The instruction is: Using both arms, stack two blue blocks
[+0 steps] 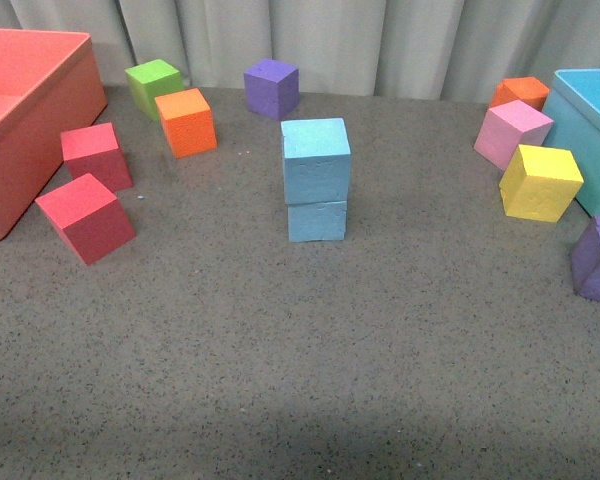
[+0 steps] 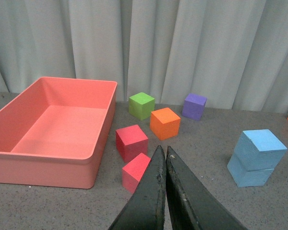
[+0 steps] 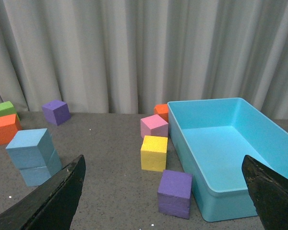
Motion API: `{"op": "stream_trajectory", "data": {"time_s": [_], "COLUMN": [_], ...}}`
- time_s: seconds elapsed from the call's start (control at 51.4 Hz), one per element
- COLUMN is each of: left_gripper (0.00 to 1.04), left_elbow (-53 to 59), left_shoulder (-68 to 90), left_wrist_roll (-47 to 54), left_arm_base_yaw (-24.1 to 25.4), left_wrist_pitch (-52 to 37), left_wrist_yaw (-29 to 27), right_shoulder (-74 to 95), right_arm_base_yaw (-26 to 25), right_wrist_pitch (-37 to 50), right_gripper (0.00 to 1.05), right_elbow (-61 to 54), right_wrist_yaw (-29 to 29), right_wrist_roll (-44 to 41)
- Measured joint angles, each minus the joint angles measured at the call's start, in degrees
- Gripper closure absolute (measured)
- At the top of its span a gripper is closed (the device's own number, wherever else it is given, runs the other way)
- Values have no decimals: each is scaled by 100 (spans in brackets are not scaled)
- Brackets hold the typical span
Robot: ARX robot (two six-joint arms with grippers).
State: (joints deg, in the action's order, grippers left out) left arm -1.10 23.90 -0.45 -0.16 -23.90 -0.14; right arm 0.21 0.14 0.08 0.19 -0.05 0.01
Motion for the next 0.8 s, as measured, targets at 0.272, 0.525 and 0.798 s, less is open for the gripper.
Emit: {"op": "stream_trajectory", "data": {"time_s": [0.272, 0.525, 0.798], "left_gripper": [101, 101, 101], "left_elbow": [2, 2, 0], "left_shoulder": [-789, -1261, -2343], "left_wrist_roll": [0, 0, 2], "left_arm_base_yaw": [0, 0, 0], "left_wrist_pitch": [763, 1239, 2358], "left_wrist_yaw": [0, 0, 4], "right_shoulder": [0, 0, 0], "right_arm_base_yaw": [0, 0, 0], "right_wrist_pitch": [0, 0, 0], "right_gripper": [10, 10, 10], "right_elbow": [0, 0, 0], "right_wrist_yaw": [0, 0, 0], "right_wrist_roll": [0, 0, 0]}}
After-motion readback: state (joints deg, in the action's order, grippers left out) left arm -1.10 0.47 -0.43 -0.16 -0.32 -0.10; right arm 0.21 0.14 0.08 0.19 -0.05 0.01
